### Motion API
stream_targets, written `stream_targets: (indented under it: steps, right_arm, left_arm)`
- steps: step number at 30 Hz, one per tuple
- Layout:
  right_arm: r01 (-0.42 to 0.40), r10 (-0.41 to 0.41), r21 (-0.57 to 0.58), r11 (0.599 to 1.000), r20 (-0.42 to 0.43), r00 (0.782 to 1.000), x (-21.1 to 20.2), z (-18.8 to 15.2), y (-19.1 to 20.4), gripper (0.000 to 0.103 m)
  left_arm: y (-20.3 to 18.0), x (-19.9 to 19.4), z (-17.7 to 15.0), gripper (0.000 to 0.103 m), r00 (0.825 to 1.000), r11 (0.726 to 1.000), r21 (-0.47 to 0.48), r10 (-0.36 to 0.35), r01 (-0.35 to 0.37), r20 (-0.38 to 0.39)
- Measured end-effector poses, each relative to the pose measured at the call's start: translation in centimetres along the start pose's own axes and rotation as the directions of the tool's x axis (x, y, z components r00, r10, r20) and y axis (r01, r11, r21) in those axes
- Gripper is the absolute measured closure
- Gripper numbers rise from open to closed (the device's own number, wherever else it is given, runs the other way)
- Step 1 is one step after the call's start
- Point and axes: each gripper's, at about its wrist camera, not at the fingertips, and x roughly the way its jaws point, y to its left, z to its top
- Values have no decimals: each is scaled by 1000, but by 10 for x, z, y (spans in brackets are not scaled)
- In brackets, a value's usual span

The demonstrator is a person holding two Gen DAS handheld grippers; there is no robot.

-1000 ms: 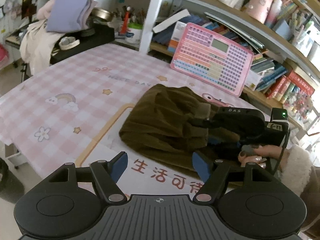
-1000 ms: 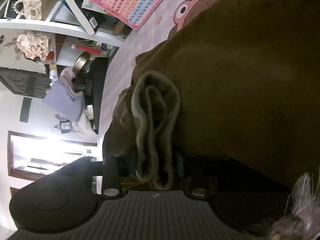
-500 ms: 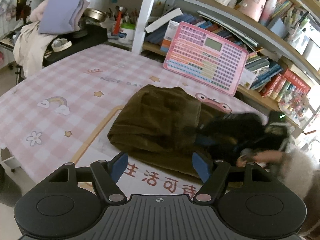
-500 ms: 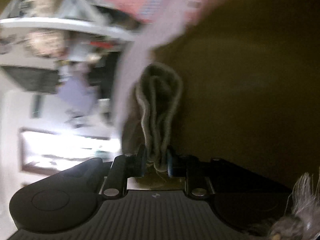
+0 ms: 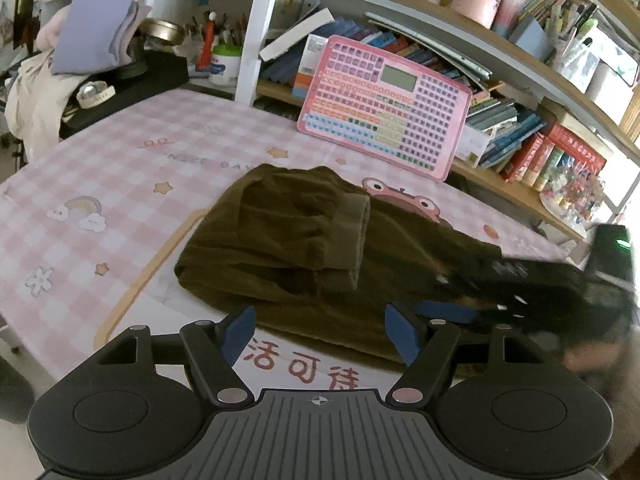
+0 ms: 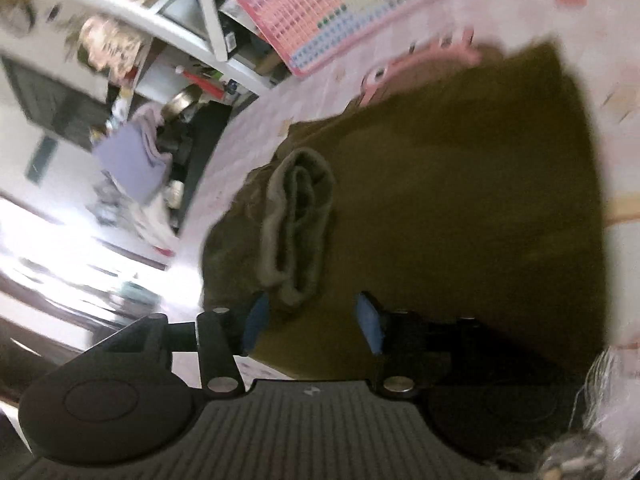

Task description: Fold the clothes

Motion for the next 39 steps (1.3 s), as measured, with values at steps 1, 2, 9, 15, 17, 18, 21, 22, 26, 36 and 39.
stream_targets:
  steps: [1, 2, 9, 15, 17, 18, 21, 22, 26, 36, 39]
  right_arm:
    - [32, -31, -41, 999, 17, 999, -8, -5, 2, 52]
    - [72, -68, -88, 994, 40, 997, -17, -10, 4, 50]
    - [407, -351, -295, 864, 226, 909, -60, -57, 9, 28]
    - [481, -417, -314, 818, 251, 873, -75, -78, 5, 26]
    - [503, -433, -328, 800, 265, 861, -78, -79, 6, 23]
    - [511, -439, -333, 792, 270, 857, -79, -79, 6, 23]
    - [519, -449, -331, 788, 266, 853, -84, -82, 5, 22]
    - [520, -452, -328, 789, 265, 852, -85, -82, 3, 22]
    - [524, -463, -300, 797, 254, 849, -89, -80, -4, 21]
    - [482, -444, -258, 838, 192, 875, -84, -72, -16, 21]
    - [449, -422, -211, 868, 158, 892, -84, -66, -24, 22]
  left_arm:
    - [-1, 1, -1, 30, 1000, 1000, -1, 1, -1, -3]
    - [-2, 3, -2, 30, 1000, 1000, -1, 5, -5, -6]
    - [-14, 15, -16, 29, 995, 997, 14, 80, -79, -52]
    - [-28, 21, -25, 29, 991, 994, 41, 104, -101, -83]
    - [-33, 23, -27, 29, 990, 992, 58, 113, -108, -88]
    - [-35, 24, -28, 29, 989, 992, 62, 116, -111, -89]
    - [-39, 26, -30, 29, 988, 991, 66, 121, -115, -96]
    - [-41, 27, -30, 29, 987, 991, 68, 124, -117, -98]
    - [-45, 30, -32, 28, 984, 988, 82, 140, -131, -111]
    - [-45, 34, -32, 28, 980, 985, 81, 159, -150, -117]
    - [-44, 34, -32, 28, 981, 984, 79, 166, -158, -105]
